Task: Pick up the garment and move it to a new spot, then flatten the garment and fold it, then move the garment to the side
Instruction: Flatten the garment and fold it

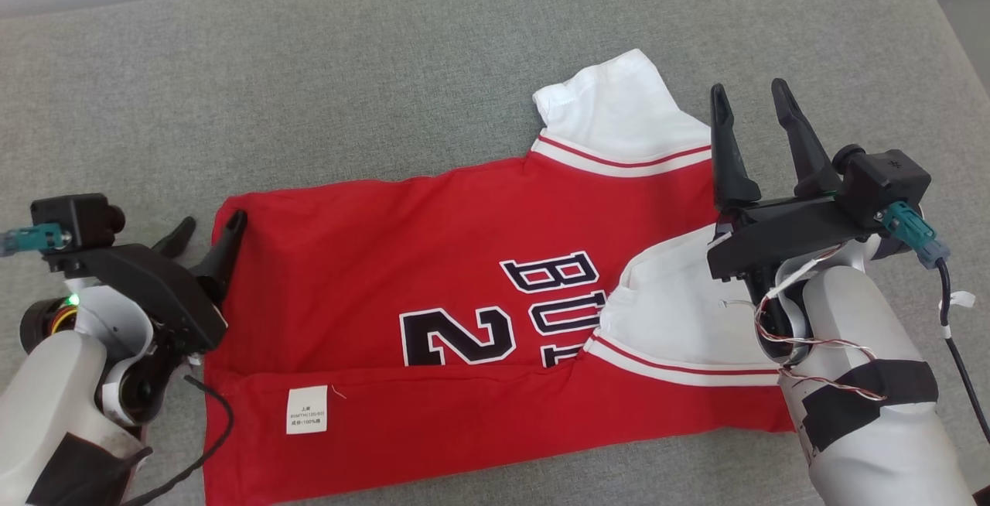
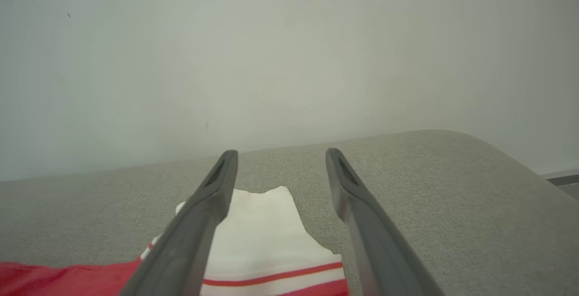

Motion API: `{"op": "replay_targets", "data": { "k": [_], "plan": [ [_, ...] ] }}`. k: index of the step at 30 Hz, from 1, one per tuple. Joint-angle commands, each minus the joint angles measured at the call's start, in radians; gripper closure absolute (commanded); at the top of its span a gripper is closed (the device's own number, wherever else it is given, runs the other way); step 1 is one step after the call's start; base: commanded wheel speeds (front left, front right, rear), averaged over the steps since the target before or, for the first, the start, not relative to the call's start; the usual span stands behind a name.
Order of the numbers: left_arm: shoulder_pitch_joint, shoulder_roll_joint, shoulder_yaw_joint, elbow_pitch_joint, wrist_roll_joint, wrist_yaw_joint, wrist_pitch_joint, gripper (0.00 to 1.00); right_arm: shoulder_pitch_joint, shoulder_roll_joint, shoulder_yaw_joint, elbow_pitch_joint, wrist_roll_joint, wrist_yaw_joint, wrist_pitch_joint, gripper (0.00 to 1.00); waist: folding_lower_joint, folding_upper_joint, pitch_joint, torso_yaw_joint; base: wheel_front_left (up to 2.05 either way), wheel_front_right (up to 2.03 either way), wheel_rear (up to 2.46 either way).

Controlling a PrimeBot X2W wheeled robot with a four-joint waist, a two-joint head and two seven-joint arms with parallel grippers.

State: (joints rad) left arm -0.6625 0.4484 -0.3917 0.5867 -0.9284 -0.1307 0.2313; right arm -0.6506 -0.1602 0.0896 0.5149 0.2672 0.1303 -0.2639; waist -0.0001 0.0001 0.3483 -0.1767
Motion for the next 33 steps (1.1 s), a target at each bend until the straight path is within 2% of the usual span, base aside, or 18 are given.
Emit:
{"op": "replay_targets", "data": {
  "k": [1,2,3,4,5,7,19,24,25,28,33],
  "plan": [
    [0.01,-0.01,-0.03,0.011,-0.01,0.001,0.029,0.0,-0.006,0.0,0.004,0.008,-0.003,0.001,0.0,0.0,0.0001,-0.0001,0.002,0.001,0.0,0.0,0.0],
    [0.011,-0.011,-0.037,0.014,-0.02,0.001,0.039,0.03,-0.014,-0.002,0.008,0.013,-0.005,0.001,0.0,0.0,0.0001,-0.0001,0.004,0.002,0.0,0.0,0.0],
    [0.012,-0.013,-0.044,0.016,-0.03,0.001,0.045,0.5,-0.02,-0.002,0.013,0.023,-0.009,0.001,0.0,0.0,0.0001,-0.0001,0.005,0.003,0.0,0.0,0.0],
    [0.012,-0.016,-0.05,0.017,-0.039,0.001,0.051,0.6,-0.027,-0.005,0.016,0.04,-0.013,0.001,0.0,0.0,0.0001,-0.0001,0.006,0.004,0.0,0.0,0.0],
    [0.012,-0.018,-0.056,0.016,-0.044,0.001,0.054,0.79,-0.036,-0.009,0.02,0.061,-0.013,0.001,0.0,0.0,0.0001,-0.0001,0.007,0.006,0.0,0.0,0.0],
    [0.007,-0.022,-0.068,0.005,-0.055,0.001,0.049,1.0,-0.066,-0.018,0.024,0.095,-0.01,0.001,-0.001,0.0,0.0001,-0.0001,0.011,0.013,0.0,0.0,0.0],
    [-0.049,-0.02,-0.03,-0.08,-0.152,0.001,-0.11,1.0,-0.246,-0.066,0.085,0.338,-0.003,0.001,-0.001,0.0,0.0001,-0.0001,0.033,0.066,0.0,0.0,0.0],
    [-0.027,0.006,-0.066,-0.145,-0.104,0.001,-0.154,1.0,-0.309,-0.073,0.11,0.458,0.012,0.001,0.006,0.0,0.0001,-0.0001,0.042,0.08,0.0,0.0,0.0],
    [-0.016,0.006,-0.075,-0.166,-0.081,0.001,-0.181,1.0,-0.347,-0.081,0.12,0.512,0.017,0.001,0.025,0.0,0.0001,-0.0001,0.05,0.094,0.0,0.0,0.0],
    [-0.009,0.014,-0.095,-0.186,-0.038,0.008,-0.212,1.0,-0.38,-0.087,0.132,0.554,0.018,0.001,0.034,0.0,0.0001,-0.0001,0.061,0.108,0.0,0.0,0.0],
    [0.01,-0.008,-0.13,-0.219,0.029,0.029,-0.274,1.0,-0.457,-0.117,0.143,0.648,0.021,0.001,0.078,0.0,0.0001,-0.0001,0.093,0.152,0.0,0.0,0.0]
  ]
}}
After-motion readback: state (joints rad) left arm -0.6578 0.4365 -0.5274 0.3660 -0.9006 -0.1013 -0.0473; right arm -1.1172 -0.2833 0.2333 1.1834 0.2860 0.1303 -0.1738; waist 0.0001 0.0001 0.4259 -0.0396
